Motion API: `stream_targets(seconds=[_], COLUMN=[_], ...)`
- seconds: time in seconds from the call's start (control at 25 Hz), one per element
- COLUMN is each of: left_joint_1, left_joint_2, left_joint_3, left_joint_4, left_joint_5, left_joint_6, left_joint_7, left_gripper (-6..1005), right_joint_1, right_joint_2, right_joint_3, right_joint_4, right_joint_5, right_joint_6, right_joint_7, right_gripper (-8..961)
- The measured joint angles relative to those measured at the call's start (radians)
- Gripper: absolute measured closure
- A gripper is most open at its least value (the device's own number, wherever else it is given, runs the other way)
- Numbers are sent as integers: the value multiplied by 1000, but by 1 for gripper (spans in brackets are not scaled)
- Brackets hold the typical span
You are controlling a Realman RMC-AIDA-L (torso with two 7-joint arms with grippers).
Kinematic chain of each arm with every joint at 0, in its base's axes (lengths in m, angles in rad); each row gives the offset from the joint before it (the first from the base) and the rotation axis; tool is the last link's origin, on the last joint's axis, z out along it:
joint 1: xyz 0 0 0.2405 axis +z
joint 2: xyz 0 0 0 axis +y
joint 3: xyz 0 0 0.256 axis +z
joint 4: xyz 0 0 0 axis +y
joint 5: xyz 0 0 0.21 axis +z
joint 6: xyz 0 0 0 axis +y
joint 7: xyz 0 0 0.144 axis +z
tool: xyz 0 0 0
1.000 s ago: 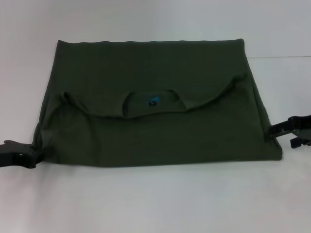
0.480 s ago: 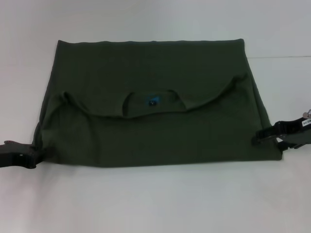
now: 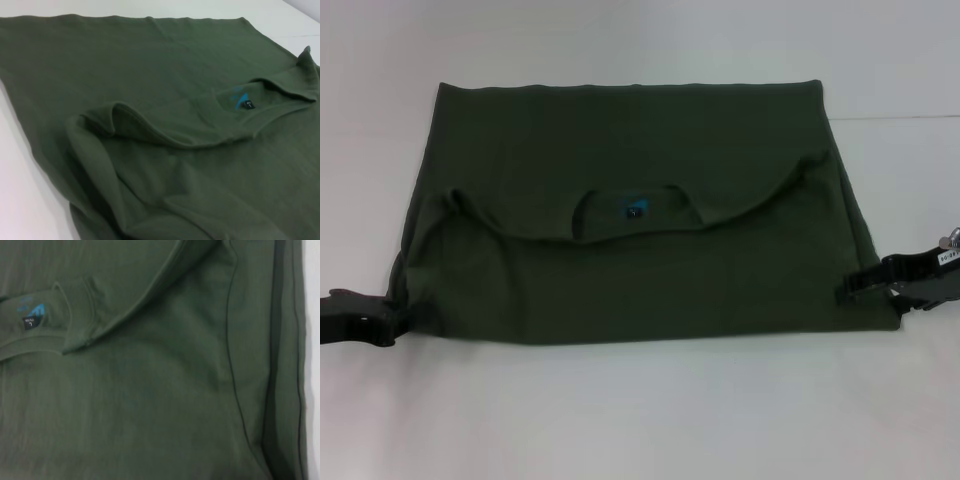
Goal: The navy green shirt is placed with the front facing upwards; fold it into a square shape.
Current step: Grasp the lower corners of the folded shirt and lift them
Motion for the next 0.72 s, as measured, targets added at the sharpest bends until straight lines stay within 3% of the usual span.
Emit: stream_targets(seconds=[0.2,0.52,0.72], left_joint_1=[-2,-8,-14], left_joint_2=[0,0,0], left_joint_3=[-3,-3,-1], left_joint_4=[0,-1,-3], left_joint_5=[0,0,0], left_joint_6=[-1,-2,-3], left_joint_7=[0,0,-1], left_gripper=[948,947,947], right_joint_1=[6,10,11], right_joint_2=[-2,-5,-5], right_joint_3=[0,-1,0], right_joint_4=[-2,3,5], right_joint_5=[-40,-46,-49], right_joint_6=[1,3,4], right_joint_7=[13,7,6], right_gripper=[11,279,532])
